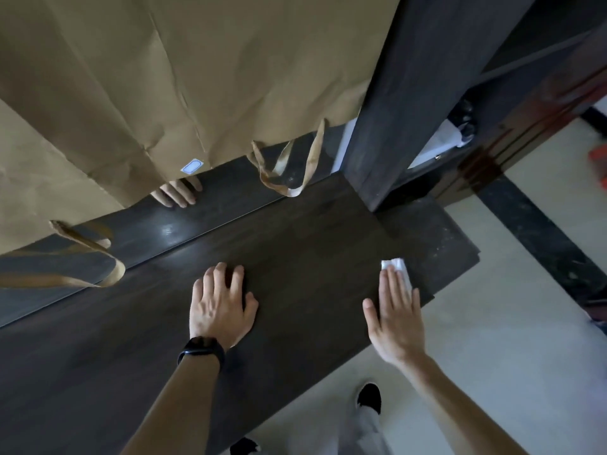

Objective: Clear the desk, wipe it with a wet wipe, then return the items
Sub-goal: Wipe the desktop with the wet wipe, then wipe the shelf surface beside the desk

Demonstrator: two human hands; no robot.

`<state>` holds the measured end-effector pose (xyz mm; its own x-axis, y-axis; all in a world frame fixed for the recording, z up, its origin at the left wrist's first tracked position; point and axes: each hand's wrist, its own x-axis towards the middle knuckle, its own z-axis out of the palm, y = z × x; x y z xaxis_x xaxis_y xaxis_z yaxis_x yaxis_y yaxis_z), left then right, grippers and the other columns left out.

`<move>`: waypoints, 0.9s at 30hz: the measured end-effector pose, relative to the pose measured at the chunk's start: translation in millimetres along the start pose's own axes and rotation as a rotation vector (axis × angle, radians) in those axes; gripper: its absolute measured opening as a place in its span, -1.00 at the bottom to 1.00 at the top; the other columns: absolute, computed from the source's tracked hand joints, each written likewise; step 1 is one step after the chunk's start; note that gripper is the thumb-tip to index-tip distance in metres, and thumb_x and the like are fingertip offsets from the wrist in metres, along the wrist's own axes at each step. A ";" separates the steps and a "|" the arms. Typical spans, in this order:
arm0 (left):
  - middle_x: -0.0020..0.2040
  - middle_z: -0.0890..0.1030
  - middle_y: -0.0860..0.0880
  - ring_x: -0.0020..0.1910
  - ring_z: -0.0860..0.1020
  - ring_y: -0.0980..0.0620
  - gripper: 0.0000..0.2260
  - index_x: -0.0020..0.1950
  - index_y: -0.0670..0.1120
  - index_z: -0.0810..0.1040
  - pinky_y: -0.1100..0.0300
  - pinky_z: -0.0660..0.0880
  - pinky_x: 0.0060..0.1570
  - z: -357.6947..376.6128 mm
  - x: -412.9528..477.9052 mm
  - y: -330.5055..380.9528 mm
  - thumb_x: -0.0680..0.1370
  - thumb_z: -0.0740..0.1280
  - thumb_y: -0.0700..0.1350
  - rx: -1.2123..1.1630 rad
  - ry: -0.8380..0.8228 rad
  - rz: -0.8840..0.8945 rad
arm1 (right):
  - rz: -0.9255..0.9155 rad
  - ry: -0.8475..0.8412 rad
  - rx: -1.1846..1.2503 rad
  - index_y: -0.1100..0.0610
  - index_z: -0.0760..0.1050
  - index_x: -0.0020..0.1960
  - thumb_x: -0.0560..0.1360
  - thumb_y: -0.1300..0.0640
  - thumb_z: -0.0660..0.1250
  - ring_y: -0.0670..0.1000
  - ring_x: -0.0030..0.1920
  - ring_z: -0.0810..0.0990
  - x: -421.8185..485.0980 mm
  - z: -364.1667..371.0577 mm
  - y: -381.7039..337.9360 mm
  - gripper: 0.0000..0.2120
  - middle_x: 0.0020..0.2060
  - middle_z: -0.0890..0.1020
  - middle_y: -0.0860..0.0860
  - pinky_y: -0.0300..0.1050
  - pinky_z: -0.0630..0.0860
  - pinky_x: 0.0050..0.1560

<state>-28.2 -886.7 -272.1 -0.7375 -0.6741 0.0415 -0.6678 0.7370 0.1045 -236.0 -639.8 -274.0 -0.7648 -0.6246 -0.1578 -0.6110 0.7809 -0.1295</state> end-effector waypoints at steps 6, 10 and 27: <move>0.46 0.43 -0.09 0.44 0.39 -0.11 -0.46 0.44 -0.05 0.45 -0.18 0.32 0.40 6.0 36.5 130.3 0.47 0.21 0.05 -0.130 -0.032 0.131 | -0.295 -0.003 0.064 0.09 0.00 0.58 0.65 -0.11 -0.08 -0.04 0.57 -0.06 24.2 -10.2 43.9 -0.44 0.57 0.03 -0.01 0.05 0.17 0.51; 0.61 0.19 -0.01 0.59 0.14 -0.03 -0.43 0.58 0.04 0.23 -0.19 0.11 0.53 22.9 71.2 226.1 0.56 0.16 0.07 -0.200 -0.126 0.015 | -0.395 0.000 0.189 0.13 0.13 0.56 0.64 0.00 0.08 0.00 0.56 0.07 36.7 -9.9 68.2 -0.48 0.54 0.15 0.04 0.02 0.28 0.47; 0.64 0.03 0.10 0.62 -0.09 0.08 -0.48 0.61 0.17 0.08 -0.06 -0.14 0.58 45.9 96.8 301.9 0.63 -0.01 0.11 -0.155 -0.088 -0.300 | -0.449 -0.223 0.726 0.09 0.36 0.43 0.34 0.49 0.24 0.03 0.26 0.54 96.8 59.2 185.5 -0.30 0.32 0.49 0.01 -0.16 0.47 0.28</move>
<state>-305.8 -727.2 -282.1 -0.5214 -0.8476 -0.0991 -0.8377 0.4862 0.2489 -411.2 -555.6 -371.3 -0.3798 -0.9173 -0.1199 -0.5056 0.3143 -0.8035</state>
